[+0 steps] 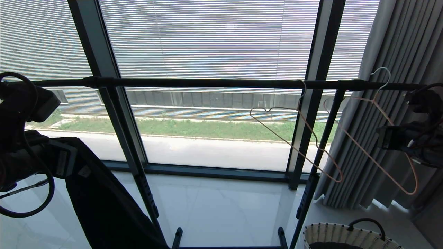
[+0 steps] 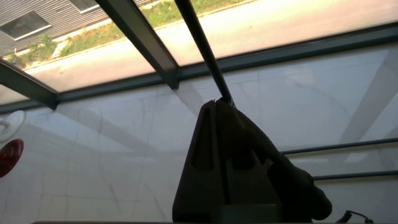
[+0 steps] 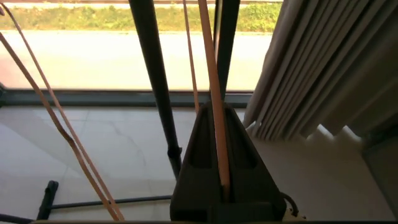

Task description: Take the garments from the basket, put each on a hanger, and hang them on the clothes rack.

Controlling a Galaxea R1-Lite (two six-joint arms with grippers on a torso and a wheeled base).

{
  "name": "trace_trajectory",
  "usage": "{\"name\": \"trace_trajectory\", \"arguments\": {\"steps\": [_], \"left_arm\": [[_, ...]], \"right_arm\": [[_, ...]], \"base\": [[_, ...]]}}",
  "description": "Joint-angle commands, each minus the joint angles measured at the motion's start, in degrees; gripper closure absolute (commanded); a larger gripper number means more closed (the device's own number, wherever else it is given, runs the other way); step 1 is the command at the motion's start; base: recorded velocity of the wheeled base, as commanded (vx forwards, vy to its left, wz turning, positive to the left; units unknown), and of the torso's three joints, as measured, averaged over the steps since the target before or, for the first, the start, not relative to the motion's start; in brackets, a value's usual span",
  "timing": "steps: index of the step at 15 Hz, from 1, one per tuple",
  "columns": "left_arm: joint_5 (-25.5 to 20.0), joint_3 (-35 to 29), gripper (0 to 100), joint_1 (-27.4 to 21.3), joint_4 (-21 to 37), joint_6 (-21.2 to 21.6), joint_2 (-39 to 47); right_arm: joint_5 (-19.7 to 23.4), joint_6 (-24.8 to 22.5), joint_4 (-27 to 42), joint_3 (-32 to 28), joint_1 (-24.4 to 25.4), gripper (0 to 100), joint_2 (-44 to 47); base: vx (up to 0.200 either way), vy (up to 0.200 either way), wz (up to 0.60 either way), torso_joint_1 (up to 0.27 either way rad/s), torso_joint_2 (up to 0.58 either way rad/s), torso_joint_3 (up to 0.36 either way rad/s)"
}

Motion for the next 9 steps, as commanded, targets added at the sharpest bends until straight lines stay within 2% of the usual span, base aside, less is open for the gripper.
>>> {"name": "trace_trajectory", "arguments": {"steps": [1,6,9], "left_arm": [[0.01,-0.01,100,-0.03,-0.04,0.01,-0.2],[0.01,-0.62,100,-0.03,-0.04,0.45,-0.02],[0.01,-0.62,100,-0.12,-0.04,0.45,-0.02]], "right_arm": [[0.01,-1.63,0.02,5.12,-0.04,100,-6.42],[0.18,-4.89,0.81,14.52,0.14,100,-16.79],[0.98,-5.06,5.56,15.4,0.23,100,-22.42]], "base": [[-0.2,0.0,0.0,0.002,0.01,0.002],[-0.2,0.0,0.0,-0.003,0.0,0.005],[-0.2,0.0,0.0,0.001,0.0,0.007]]}}
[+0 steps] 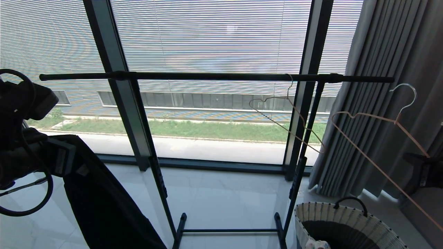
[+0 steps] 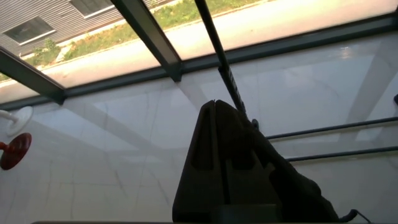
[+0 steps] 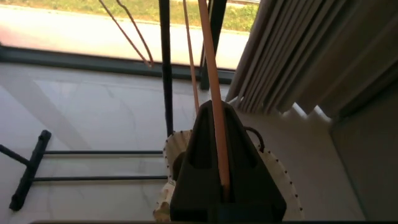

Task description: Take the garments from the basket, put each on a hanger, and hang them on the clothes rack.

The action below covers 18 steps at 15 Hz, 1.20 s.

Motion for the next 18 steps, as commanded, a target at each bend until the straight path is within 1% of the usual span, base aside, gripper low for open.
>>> {"name": "trace_trajectory", "arguments": {"steps": [1,3,4,5,7,8,9,11,12,13,15,16,17,18], "left_arm": [[-0.01,-0.01,100,-0.01,-0.01,0.05,0.05],[-0.01,-0.01,100,-0.18,-0.01,0.05,0.05],[-0.01,-0.01,100,-0.27,-0.01,0.05,0.05],[-0.27,0.08,100,-0.27,-0.01,0.05,-0.12],[-1.5,0.08,100,-0.62,-0.01,-0.03,-0.12],[-2.2,-0.01,100,-0.71,-0.01,-0.12,-0.12],[-2.73,-0.19,100,-2.03,-0.01,-0.38,0.32],[-2.03,-2.91,100,-5.55,-0.01,-2.23,3.13],[-0.53,-5.28,100,-6.95,-0.01,-3.46,5.06],[4.13,-10.29,100,-9.76,-0.01,-6.71,9.63],[11.86,-19.0,100,-13.98,-0.01,-13.13,17.81],[14.32,-22.51,100,-15.83,-0.01,-16.03,21.24],[15.64,-25.06,100,-17.41,-0.01,-18.58,24.05],[16.08,-26.64,100,-18.64,-0.01,-19.9,25.89]], "right_arm": [[1.27,-0.08,1.95,0.51,0.05,100,-5.88],[3.91,-0.08,2.65,0.43,0.05,100,-7.64],[6.2,0.01,2.74,0.25,0.05,100,-8.08],[9.89,0.1,2.65,-0.37,0.05,100,-8.17],[19.38,0.45,2.74,-3.27,0.05,100,-6.41],[21.31,0.45,2.74,-3.97,0.05,100,-5.36],[26.32,0.36,2.65,-5.64,0.23,100,-1.84],[31.07,0.36,2.48,-6.34,2.52,100,2.73],[32.3,0.36,2.48,-6.34,4.01,100,3.96],[33.79,0.45,2.48,-6.34,7.17,100,5.54],[33.97,0.54,1.77,-6.43,12.36,100,7.21],[34.06,0.71,0.98,-6.34,14.2,100,7.56],[34.06,1.15,0.89,-6.43,16.4,100,7.65],[34.06,1.86,0.81,-6.43,18.6,100,8.09]], "base": [[-0.2,0.0,0.0,0.002,0.0,0.002],[-0.2,0.0,0.0,0.0,0.0,0.002],[-0.2,0.0,0.0,-0.002,0.01,0.002],[-0.2,0.0,0.0,-0.002,0.0,0.002],[0.0,0.0,0.0,0.0,0.0,0.0],[0.0,0.0,0.0,0.0,0.0,0.0],[0.0,0.0,0.0,0.0,0.0,0.0],[0.0,0.0,0.0,0.0,0.0,0.0],[0.0,0.0,0.0,0.0,0.0,0.0],[0.0,0.0,0.0,0.0,0.0,0.0],[0.0,0.0,0.0,0.0,0.0,0.0],[0.0,0.0,0.0,0.0,0.0,0.0],[0.0,0.0,0.0,0.0,0.0,0.0],[0.0,0.0,0.0,0.0,0.0,0.0]]}}
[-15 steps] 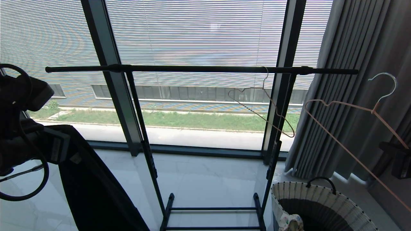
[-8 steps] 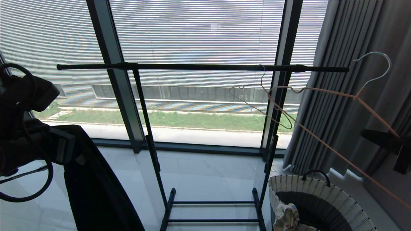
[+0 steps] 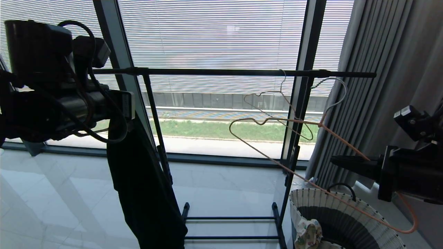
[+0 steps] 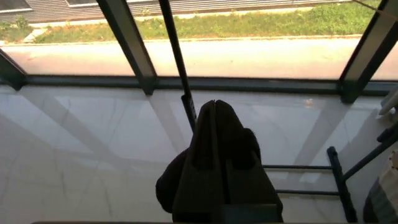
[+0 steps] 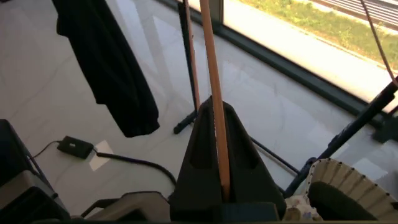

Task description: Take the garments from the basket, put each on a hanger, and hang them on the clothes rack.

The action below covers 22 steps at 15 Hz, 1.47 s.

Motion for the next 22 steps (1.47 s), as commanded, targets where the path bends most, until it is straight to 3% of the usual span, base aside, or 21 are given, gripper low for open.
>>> {"name": "trace_trajectory", "arguments": {"steps": [1,4,6,11,14,22], "left_arm": [[1.66,-5.53,100,-4.53,0.01,-2.56,8.9],[1.75,-7.2,100,-7.34,0.01,-2.82,10.92],[1.75,-7.46,100,-8.84,0.01,-2.82,10.92],[2.01,-8.43,100,-9.45,0.01,-2.91,11.36],[5.7,-8.78,100,-9.54,0.01,-2.91,12.15],[7.19,-9.13,100,-9.1,-1.22,-2.82,12.32]], "right_arm": [[0.03,0.81,-0.62,-0.04,4.4,100,2.09],[-0.14,3.36,-5.55,-0.22,8.88,100,4.37],[-0.23,3.45,-7.22,-1.36,9.32,100,7.01],[-0.32,3.53,-7.22,-3.91,11.08,100,8.94],[-0.32,3.53,-7.22,-4.96,13.01,100,9.74],[-0.41,3.53,-7.13,-7.86,15.47,100,11.49]], "base": [[0.0,0.0,0.0,0.0,0.0,0.0],[0.0,0.0,0.0,0.0,0.0,0.0],[0.0,0.0,0.0,0.0,0.0,0.0],[0.0,0.0,0.0,0.0,0.0,0.0],[0.0,0.0,0.0,0.0,0.0,0.0],[0.0,0.0,0.0,0.0,0.0,0.0]]}}
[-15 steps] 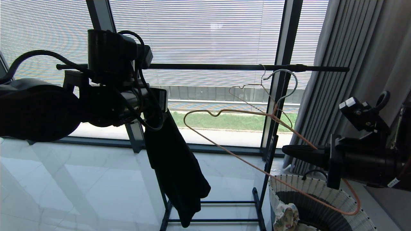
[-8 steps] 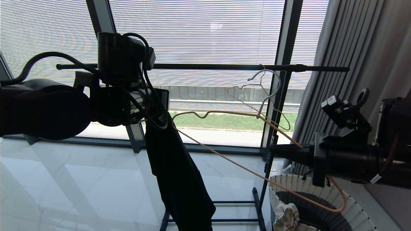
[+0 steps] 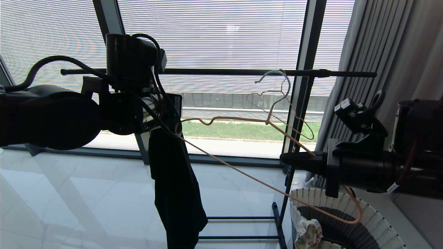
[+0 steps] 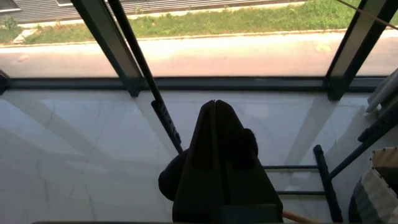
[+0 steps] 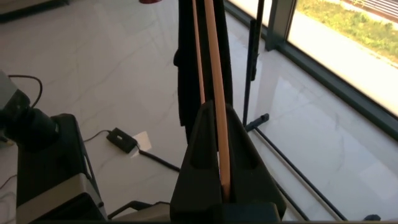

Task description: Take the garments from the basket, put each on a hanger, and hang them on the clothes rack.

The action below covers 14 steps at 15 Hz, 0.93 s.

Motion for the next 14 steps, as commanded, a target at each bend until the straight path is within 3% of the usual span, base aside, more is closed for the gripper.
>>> {"name": "trace_trajectory", "arguments": {"steps": [1,5,8,14], "left_arm": [[0.03,0.03,100,-0.05,-0.04,0.04,-0.16],[0.03,-0.06,100,-0.14,-0.13,0.13,-0.43],[0.03,0.03,100,-1.02,-0.04,0.13,-1.22],[0.03,-0.06,100,-1.63,-0.13,0.13,-1.04]], "right_arm": [[0.03,0.01,-0.03,-0.09,0.56,100,0.57],[-0.49,0.01,-0.12,-1.14,1.18,100,1.8],[-3.66,0.01,-0.12,-3.78,1.18,100,4.17],[-3.83,1.42,-0.03,-6.5,3.28,100,3.91]], "base": [[0.0,0.0,0.0,0.0,0.0,0.0],[0.0,0.0,0.0,0.0,0.0,0.0],[0.0,0.0,0.0,0.0,0.0,0.0],[0.0,0.0,0.0,0.0,0.0,0.0]]}}
